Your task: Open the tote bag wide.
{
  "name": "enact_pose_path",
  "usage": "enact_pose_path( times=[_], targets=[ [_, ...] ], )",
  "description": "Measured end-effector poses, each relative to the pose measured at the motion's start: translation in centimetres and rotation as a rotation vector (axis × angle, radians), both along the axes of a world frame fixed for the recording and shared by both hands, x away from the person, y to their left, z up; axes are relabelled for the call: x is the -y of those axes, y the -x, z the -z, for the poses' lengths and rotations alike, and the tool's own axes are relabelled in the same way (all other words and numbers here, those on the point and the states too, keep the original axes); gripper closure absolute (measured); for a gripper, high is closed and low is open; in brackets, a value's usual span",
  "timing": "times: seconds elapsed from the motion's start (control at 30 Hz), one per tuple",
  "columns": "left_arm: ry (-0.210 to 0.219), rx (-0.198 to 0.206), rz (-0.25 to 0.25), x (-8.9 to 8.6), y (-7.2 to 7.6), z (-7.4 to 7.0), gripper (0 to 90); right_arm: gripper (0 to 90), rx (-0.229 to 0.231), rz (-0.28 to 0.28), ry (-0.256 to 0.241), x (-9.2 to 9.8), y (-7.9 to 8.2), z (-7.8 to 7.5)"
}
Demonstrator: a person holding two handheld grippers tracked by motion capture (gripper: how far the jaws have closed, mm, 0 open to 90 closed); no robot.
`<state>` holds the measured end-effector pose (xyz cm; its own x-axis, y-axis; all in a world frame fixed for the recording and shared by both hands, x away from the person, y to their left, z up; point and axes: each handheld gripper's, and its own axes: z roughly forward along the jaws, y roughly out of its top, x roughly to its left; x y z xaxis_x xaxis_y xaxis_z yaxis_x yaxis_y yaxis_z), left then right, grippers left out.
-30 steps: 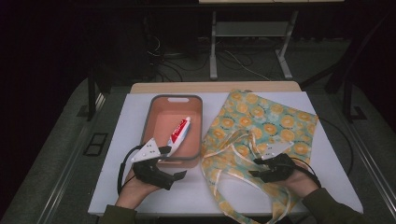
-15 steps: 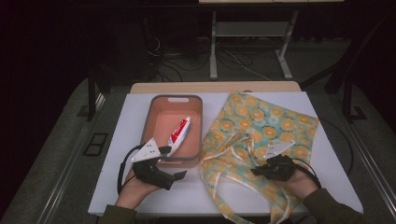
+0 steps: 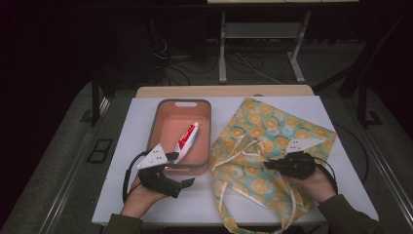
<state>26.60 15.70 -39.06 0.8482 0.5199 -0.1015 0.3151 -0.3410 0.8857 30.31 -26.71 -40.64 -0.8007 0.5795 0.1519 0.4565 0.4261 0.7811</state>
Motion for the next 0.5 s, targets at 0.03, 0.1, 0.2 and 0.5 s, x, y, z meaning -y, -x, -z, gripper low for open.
enact_pose_path(
  times=[0.03, 0.1, 0.2, 0.5],
  targets=[
    [0.000, 0.000, 0.000, 0.0, 0.0, 0.0, 0.0, 88.8, 0.004, 0.019, -0.007, 0.1, -0.3, -0.2],
    [0.001, 0.000, 0.000, 0.0, 0.0, 0.0, 0.0, 88.8, 0.019, 0.057, -0.015, 0.5, -1.0, -0.5],
    [-0.001, -0.001, 0.000, 0.0, -0.1, 0.0, 0.0, 88.8, 0.025, 0.118, -0.011, 1.1, -2.2, -0.5],
    [-0.002, -0.001, -0.001, 0.0, -0.1, 0.0, 0.0, 88.1, -0.034, 0.265, 0.080, 2.4, -5.6, 1.9]
  ],
)
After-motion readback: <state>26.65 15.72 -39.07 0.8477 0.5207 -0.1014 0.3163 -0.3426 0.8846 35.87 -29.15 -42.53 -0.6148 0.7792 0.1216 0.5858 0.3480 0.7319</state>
